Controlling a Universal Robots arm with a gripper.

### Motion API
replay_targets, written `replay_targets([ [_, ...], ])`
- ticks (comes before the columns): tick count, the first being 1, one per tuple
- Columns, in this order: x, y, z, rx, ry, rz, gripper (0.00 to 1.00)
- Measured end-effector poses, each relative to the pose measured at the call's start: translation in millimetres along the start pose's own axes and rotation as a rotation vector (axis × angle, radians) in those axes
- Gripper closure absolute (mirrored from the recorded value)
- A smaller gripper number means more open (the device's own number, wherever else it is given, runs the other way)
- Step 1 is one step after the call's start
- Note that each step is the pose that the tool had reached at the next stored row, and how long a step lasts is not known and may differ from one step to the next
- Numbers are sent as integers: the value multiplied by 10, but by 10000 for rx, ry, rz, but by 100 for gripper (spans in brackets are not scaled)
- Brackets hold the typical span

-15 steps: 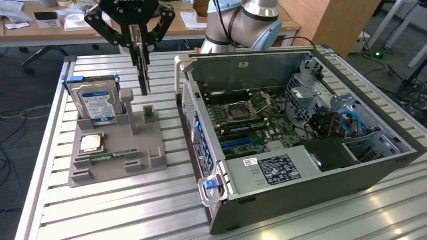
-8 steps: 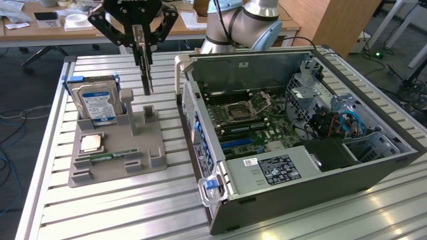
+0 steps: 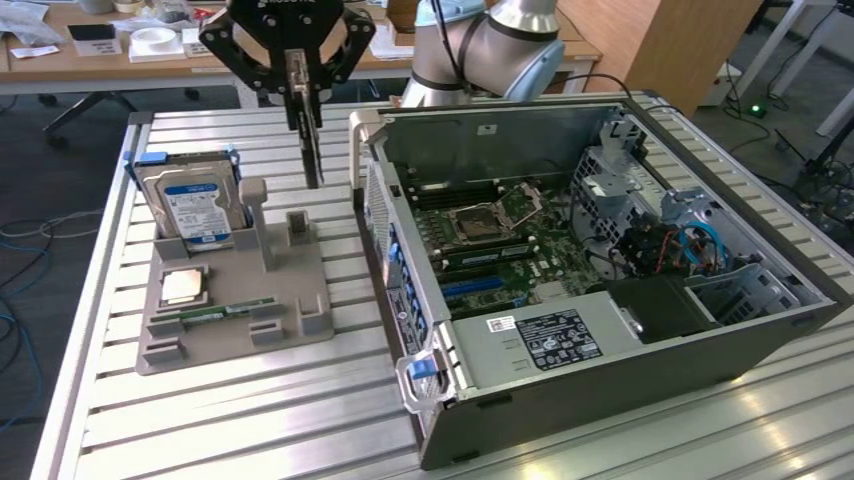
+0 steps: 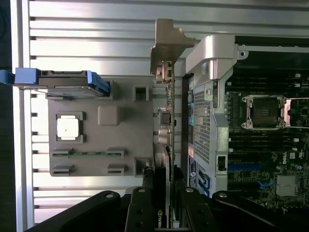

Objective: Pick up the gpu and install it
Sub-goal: 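Pick up the gpu and move the gpu toward the slot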

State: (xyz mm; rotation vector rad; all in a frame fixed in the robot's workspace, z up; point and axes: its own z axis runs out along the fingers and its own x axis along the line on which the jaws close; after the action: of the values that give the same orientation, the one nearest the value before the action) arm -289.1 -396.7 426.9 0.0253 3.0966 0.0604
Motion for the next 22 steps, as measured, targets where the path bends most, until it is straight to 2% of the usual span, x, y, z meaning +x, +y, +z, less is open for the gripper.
replay_targets([
  [22, -612, 10, 27, 0, 1, 0, 74],
])
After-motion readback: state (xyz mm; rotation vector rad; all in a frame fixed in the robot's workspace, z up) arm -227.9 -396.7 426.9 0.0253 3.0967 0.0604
